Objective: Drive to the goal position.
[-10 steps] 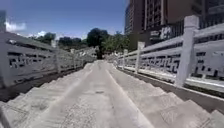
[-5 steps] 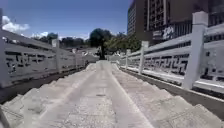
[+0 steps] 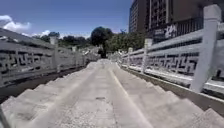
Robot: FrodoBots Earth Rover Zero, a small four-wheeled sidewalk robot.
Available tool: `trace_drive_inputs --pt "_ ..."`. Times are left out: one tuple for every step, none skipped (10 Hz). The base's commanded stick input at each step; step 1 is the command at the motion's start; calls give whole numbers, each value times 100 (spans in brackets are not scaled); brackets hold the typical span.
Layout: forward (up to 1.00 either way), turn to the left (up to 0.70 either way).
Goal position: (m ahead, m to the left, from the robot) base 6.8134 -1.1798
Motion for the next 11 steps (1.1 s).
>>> trace_drive_inputs --pt "0 0" --pt "0 0" --pt "0 7" --pt "0 45" --pt "0 45" --pt "5 43" --pt "33 32" --pt "44 17" --pt "21 1" --pt "3 0" --pt "0 0"
